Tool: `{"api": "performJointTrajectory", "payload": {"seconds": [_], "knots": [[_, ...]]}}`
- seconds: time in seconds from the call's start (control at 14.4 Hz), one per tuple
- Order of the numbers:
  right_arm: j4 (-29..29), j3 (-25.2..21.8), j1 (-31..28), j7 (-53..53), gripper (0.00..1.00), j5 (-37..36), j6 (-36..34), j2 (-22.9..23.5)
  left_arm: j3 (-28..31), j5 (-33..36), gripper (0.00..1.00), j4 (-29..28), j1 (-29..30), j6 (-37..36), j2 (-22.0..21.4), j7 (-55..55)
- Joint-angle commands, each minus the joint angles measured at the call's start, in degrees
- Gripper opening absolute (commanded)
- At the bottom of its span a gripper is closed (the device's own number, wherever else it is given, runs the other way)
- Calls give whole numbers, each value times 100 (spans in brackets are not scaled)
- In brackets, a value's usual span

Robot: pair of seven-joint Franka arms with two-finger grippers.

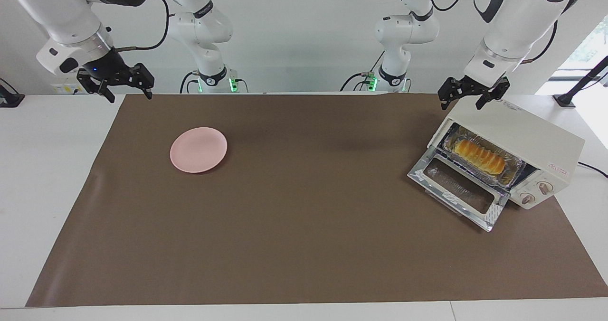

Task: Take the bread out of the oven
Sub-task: 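Grasp the foil tray inside the toaster oven with the left gripper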

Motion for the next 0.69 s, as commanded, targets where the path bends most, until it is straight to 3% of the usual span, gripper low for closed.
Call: {"api": "performJointTrajectory", "payload": {"seconds": [0.0, 0.63], "knots": [[44, -6, -16, -86, 100, -38, -83, 18, -20, -73, 100, -63, 76, 68, -101, -76], [18, 46, 37, -112, 100, -55, -205, 0, -20, -73, 100, -71, 59, 41, -153, -77]]}}
